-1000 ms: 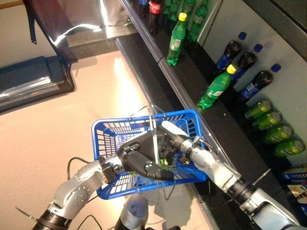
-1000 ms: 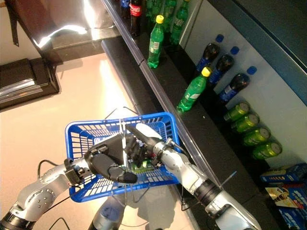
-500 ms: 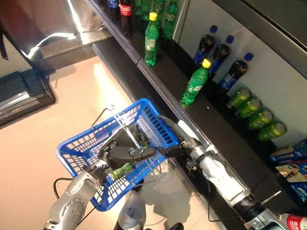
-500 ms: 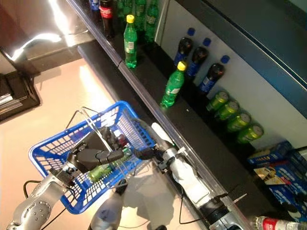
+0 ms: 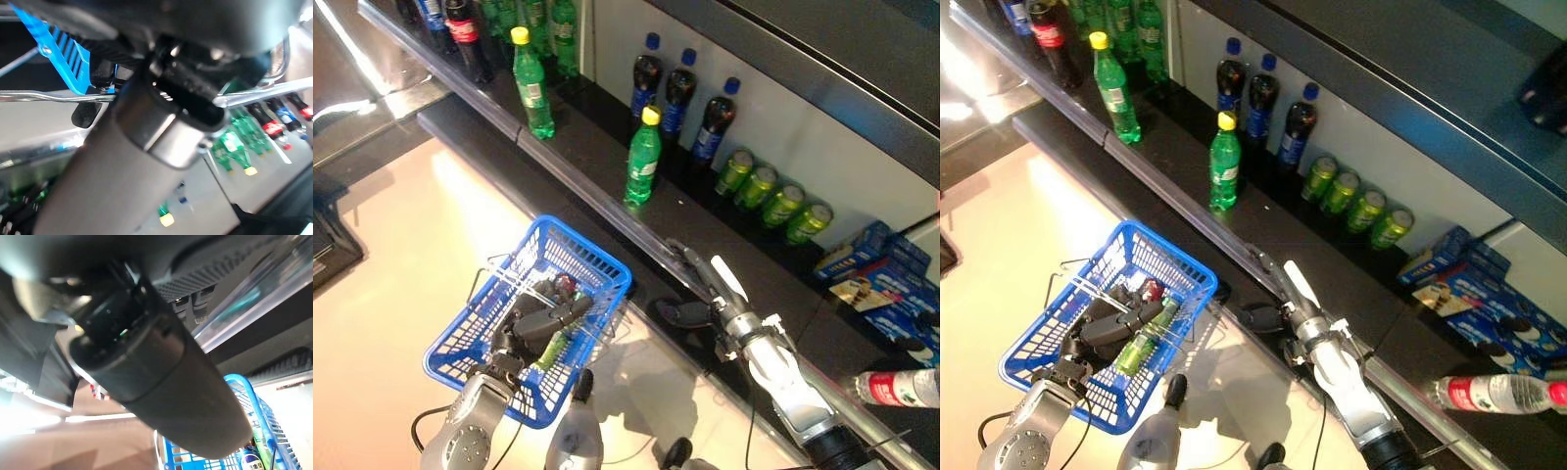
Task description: Pick up the drink and place into the basket.
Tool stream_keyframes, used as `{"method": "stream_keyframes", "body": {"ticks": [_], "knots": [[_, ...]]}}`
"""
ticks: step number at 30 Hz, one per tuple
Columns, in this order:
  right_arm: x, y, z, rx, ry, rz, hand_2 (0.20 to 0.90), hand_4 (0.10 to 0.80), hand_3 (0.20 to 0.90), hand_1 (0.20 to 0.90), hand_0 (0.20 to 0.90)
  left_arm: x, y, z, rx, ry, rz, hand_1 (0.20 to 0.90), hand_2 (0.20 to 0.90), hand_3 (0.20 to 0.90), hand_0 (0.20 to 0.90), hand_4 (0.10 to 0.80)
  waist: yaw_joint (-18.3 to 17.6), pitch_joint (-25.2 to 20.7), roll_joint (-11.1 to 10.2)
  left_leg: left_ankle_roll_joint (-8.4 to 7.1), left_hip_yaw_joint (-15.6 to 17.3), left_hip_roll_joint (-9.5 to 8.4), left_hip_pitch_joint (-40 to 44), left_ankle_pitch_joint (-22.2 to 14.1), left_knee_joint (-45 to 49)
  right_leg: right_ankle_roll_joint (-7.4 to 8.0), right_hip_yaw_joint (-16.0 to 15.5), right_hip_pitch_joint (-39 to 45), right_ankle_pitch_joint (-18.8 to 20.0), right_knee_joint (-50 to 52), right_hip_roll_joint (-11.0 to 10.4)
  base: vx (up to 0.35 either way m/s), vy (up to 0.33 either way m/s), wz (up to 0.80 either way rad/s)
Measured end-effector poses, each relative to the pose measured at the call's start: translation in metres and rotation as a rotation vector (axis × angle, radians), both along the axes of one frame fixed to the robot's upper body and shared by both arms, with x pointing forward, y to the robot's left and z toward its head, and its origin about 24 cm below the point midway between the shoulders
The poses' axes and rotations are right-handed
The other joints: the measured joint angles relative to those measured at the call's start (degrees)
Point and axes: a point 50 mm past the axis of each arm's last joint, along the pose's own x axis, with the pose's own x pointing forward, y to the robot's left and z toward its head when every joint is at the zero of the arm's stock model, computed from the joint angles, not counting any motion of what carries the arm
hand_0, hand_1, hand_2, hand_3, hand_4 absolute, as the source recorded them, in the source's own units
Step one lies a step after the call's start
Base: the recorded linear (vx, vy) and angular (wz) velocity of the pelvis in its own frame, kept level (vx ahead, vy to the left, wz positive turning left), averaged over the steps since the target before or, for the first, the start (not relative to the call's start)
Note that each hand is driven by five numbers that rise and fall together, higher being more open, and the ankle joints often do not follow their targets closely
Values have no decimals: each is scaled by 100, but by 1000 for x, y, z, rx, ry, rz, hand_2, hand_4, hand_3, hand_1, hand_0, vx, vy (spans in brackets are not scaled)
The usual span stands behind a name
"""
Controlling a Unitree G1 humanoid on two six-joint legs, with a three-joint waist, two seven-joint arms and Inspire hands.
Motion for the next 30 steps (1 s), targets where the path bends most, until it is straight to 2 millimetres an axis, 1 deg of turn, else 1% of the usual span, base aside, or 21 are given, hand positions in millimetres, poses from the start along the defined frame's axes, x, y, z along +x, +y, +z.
{"method": "stream_keyframes", "body": {"ticks": [3,4,7,10,12,14,17,19,24,28,30], "knots": [[-4,-1,-5,0,29,18,900,800,900,900,900,-2,4,-6,21,28,40,300,300,200,300,100,-58,-6,3,-8,169,54,102,-39,-5,-23,58,-19,48,0,15,-12,-25,-29],[-6,-1,-9,-2,49,28,900,800,900,900,900,-2,7,-10,32,36,71,300,300,200,300,100,-118,-10,2,-4,263,67,148,-57,-6,-23,129,-21,67,0,8,-17,-29,-34],[-13,-5,-21,-8,101,35,900,800,900,900,900,-5,11,-21,30,75,109,300,300,200,300,100,-310,-119,22,-2,315,79,159,-65,-7,-31,131,-36,88,0,8,-7,-22,-15],[-25,-17,-43,-21,197,15,900,800,900,900,900,-15,16,-45,37,166,171,300,300,200,300,100,-517,-319,75,-14,437,112,191,-93,-7,-38,269,-85,97,-1,18,4,-32,-17],[-30,-22,-52,-29,239,-2,900,800,900,900,900,-20,16,-56,31,213,193,300,300,200,300,100,-622,-375,99,-15,452,124,202,-95,-7,-39,282,-82,98,-1,28,5,-17,-10],[-37,-28,-64,-39,291,-25,900,800,900,900,900,-28,16,-73,28,283,214,300,300,200,300,100,-701,-431,119,-30,495,152,244,-106,-9,-40,305,-66,98,-2,46,14,-25,-9],[-44,-35,-75,-56,339,-50,900,800,900,900,900,-40,20,-91,54,378,234,300,300,200,300,100,-824,-522,139,-40,587,201,266,-115,-11,-45,356,-76,100,-3,74,16,-23,-8],[-48,-37,-79,-68,355,-59,900,800,900,900,900,-48,23,-100,78,429,242,300,300,200,300,100,-898,-591,147,-39,599,198,269,-115,-11,-46,358,-74,100,-3,69,0,0,0],[-58,-44,-95,-74,423,-103,900,800,900,900,900,-59,27,-112,118,498,244,300,300,200,300,100,-980,-748,168,-36,615,194,283,-115,-12,-50,378,-74,103,-3,65,0,0,0],[-62,-46,-106,-55,466,-150,900,800,900,900,900,-67,30,-120,125,549,258,300,300,200,300,100,-1118,-874,218,-27,675,195,366,-126,-18,-52,439,-42,105,-3,57,17,4,-7],[-70,-52,-118,-66,522,-190,900,800,900,900,900,-77,32,-129,126,607,271,300,300,200,300,100,-1228,-1029,272,-10,695,198,391,-156,-52,-50,453,-50,103,-4,55,14,0,-7]]}}
